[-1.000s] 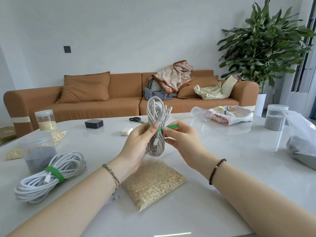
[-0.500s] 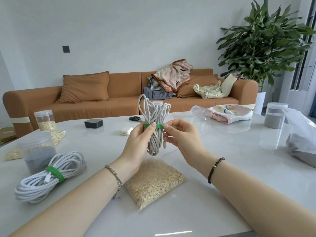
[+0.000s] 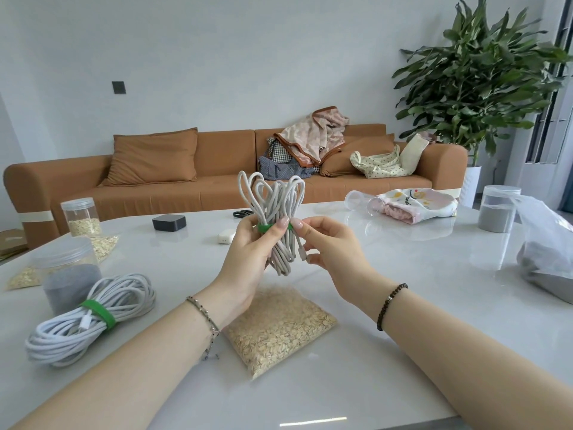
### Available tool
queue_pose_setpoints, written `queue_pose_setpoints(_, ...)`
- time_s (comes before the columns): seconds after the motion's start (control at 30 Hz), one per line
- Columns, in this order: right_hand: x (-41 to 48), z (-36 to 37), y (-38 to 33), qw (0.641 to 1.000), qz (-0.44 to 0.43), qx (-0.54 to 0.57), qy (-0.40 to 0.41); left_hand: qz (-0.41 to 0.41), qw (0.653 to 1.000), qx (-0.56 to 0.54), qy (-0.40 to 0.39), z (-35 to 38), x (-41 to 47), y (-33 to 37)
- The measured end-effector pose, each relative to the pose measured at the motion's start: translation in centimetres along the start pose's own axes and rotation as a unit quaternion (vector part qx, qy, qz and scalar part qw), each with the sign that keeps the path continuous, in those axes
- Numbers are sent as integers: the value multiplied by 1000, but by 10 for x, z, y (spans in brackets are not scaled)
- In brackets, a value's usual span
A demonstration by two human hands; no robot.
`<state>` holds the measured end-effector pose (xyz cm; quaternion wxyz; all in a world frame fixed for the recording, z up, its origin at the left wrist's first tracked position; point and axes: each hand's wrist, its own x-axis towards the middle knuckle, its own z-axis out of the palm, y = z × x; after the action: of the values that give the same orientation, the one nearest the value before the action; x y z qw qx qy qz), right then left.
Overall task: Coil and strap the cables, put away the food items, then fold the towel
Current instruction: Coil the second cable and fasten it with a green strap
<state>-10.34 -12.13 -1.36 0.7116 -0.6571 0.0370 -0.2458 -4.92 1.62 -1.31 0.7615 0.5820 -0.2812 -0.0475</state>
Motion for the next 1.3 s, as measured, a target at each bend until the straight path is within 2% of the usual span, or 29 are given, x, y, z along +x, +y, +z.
queue_pose_setpoints(0.27,1,-3,0,999,-31,-9,3,-12,999,-34,-14,-4,-1,5)
queue_pose_setpoints(0.47,1,-2,0,1000,-7,23,-12,-43,997,-70,-1,-4,-1,10)
queue_pose_setpoints(0.57,1,-4,-2,997,19,35,-72,-38,997,-68,9,-6,0,10)
queue_pose_setpoints(0.7,0,-4,-1,993,7,-15,-121,-26,999,-31,-3,-10,3,6)
queue_pose_setpoints(0.83,-2,0,2,994,-12,-33,-101,-2,1000,2,2,-6,1,2)
queue_pose_setpoints(1.03,3,-9,-1,994,-13,17,-111,-15,1000,-18,-15,-4,0,3)
queue_pose_setpoints(1.3,4,-7,2,994,-15,14,-109,-24,998,-42,41,-6,2,9)
